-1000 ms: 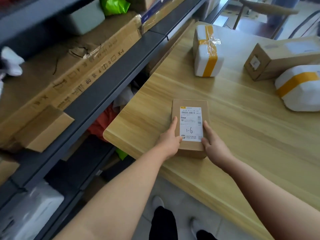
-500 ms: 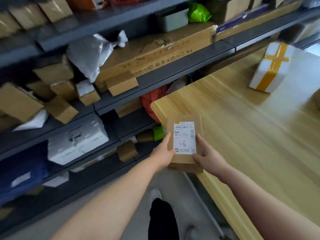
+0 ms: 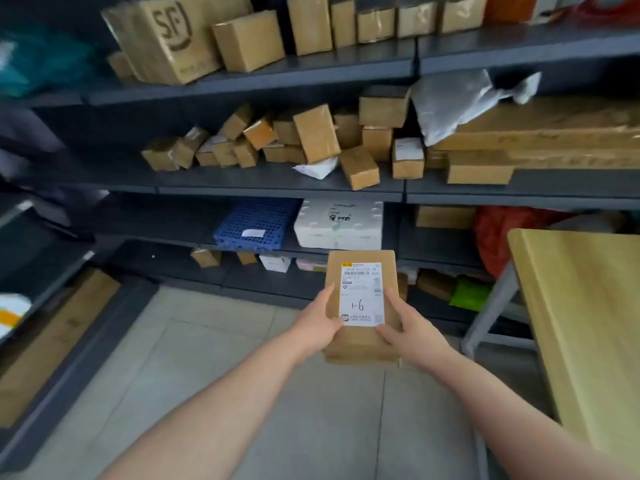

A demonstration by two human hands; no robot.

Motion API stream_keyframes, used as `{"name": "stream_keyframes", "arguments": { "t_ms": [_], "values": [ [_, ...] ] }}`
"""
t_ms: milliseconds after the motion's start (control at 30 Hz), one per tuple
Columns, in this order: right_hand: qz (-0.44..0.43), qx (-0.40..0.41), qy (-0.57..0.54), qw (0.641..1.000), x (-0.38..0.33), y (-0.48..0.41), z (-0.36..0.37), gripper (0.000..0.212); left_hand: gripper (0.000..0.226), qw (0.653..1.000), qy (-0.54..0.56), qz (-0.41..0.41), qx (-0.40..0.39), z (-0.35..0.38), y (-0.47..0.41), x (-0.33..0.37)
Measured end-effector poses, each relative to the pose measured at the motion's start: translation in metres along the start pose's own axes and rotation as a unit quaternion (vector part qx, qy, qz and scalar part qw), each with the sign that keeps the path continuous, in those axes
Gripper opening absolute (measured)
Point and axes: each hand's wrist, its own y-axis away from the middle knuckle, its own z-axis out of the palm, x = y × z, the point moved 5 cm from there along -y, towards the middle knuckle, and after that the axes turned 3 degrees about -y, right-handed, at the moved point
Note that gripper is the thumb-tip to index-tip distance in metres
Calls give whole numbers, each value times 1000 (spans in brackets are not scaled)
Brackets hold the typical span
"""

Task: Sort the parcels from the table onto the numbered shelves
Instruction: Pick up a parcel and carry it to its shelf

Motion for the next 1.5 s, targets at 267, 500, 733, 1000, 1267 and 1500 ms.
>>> {"name": "stream_keyframes", "arguments": {
  "t_ms": [267,500,733,1000,1267,1500],
  "values": [
    [-91,-77,52,992,-133,-26,122,71,71,990,86,-65,91,-132,40,-120],
    [-162,-135,82,974,-251,-42,235,69,68,971,115,-109,177,-248,75,-220],
    [-229,-208,92,947,-353,-47,352,69,71,939,128,-178,265,-347,128,-315],
    [-313,-271,109,904,-462,-68,443,69,72,892,172,-220,355,-441,167,-378],
    [-368,-344,105,858,-582,-115,523,71,72,841,191,-264,432,-548,169,-416],
    [-411,-412,123,804,-672,-133,597,70,72,791,203,-303,492,-623,181,-456]
  ]
}}
